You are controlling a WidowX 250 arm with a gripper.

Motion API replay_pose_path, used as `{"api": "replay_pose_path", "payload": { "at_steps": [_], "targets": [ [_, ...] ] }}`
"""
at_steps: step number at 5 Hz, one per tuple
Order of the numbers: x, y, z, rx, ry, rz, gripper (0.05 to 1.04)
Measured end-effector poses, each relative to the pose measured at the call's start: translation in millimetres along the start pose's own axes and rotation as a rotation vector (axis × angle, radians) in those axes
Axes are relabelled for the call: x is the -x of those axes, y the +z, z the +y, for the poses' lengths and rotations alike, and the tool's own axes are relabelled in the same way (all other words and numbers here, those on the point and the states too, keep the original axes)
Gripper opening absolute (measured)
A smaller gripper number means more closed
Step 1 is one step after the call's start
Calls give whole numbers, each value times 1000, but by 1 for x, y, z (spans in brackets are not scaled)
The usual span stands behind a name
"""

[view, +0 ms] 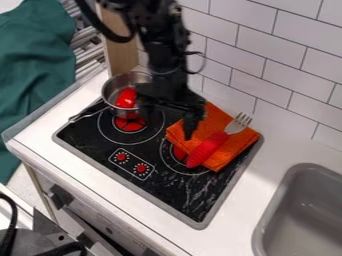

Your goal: Move the red fork to the top of orange towel

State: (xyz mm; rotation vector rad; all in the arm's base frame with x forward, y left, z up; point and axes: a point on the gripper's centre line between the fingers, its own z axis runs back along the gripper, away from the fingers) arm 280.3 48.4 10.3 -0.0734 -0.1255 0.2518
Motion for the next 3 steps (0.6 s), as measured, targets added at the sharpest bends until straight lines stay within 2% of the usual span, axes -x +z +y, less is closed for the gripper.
{"api": "replay_pose_path", "payload": {
  "at_steps": [2, 3],
  "targets": [
    [-2, 0, 6, 15, -111, -9, 1001],
    [-3, 0, 14, -31, -186, -24, 1001]
  ]
}}
